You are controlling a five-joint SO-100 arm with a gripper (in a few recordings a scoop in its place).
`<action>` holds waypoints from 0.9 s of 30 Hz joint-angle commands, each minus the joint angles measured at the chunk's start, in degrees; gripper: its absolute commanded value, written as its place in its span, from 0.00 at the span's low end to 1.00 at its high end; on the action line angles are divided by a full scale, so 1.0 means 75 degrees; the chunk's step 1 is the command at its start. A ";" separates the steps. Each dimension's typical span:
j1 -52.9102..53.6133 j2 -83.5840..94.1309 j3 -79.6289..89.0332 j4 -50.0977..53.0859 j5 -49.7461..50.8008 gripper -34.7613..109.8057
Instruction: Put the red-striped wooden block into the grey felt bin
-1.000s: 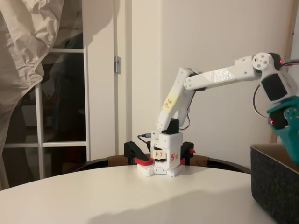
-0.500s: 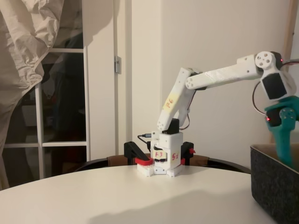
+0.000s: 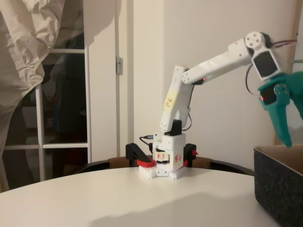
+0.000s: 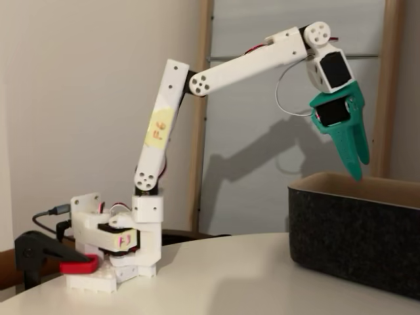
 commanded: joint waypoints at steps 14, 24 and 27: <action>0.2672 0.4078 0.3023 0.0188 0.4102 0.35; 0.6949 0.4535 0.3562 0.0188 0.8695 0.37; 0.8156 0.4512 0.3598 0.0176 0.9785 0.37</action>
